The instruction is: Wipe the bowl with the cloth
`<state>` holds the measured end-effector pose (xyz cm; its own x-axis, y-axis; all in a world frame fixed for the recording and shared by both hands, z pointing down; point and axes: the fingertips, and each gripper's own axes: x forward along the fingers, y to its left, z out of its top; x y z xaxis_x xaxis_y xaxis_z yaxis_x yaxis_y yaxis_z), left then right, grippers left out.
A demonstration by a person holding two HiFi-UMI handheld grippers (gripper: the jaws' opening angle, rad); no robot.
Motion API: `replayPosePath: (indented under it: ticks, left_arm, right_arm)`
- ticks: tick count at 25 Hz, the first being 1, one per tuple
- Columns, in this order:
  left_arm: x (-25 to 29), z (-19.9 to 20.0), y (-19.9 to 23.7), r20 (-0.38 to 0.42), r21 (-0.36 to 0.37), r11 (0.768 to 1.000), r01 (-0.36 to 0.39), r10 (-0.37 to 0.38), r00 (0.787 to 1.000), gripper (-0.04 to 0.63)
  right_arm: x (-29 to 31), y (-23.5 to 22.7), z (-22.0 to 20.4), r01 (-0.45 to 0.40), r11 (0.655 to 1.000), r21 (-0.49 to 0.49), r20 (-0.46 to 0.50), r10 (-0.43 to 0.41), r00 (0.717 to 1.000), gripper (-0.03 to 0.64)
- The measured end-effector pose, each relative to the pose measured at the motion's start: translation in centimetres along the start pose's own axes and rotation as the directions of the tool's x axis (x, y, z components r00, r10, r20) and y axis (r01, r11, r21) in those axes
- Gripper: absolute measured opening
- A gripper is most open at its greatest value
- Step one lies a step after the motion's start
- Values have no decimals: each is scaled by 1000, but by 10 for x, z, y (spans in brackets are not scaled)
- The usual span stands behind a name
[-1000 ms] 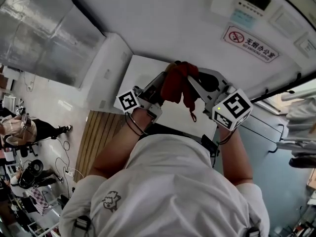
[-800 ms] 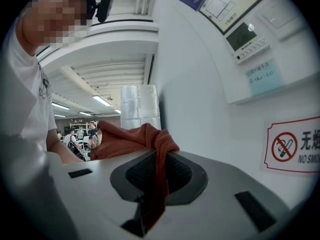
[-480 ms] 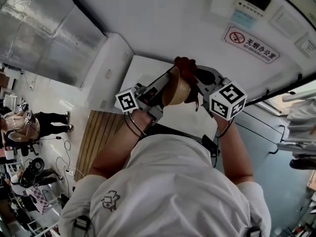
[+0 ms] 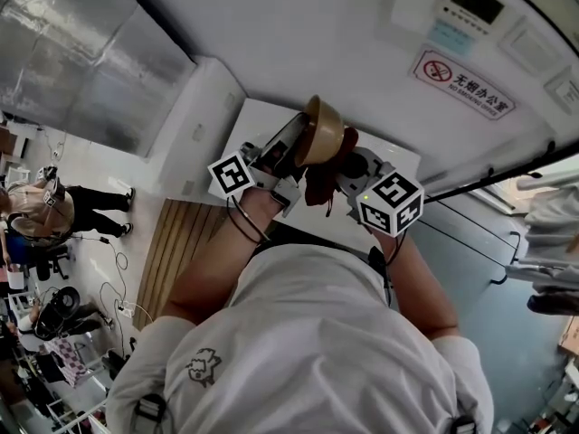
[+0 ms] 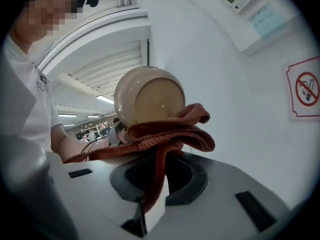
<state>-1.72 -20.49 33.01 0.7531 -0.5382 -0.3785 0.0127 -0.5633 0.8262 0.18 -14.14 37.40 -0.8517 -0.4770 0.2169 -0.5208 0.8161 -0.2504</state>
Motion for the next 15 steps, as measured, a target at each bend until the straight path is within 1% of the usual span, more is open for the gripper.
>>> replayPosePath:
  ticks: [3,7,10,15]
  left_arm:
    - [-2,0,12,8,35,997,-71,71,997,23]
    - [-6,3,23,21,106,983,-149,148,989,25]
    - [-10,4,29,17,143,972,-188,187,982,25]
    - [-22,9,44,25,174,952,-251,251,968,26]
  right_arm:
    - [0,2,-7,-12,1000,25,-5,12,1000,51]
    - [3,19,-15,-62,998,31,-16,62,998,51]
    - [2,28,-17,-81,996,32,-15,81,997,51]
    - [-8,38,-12,-124,991,58,15,123,992,51]
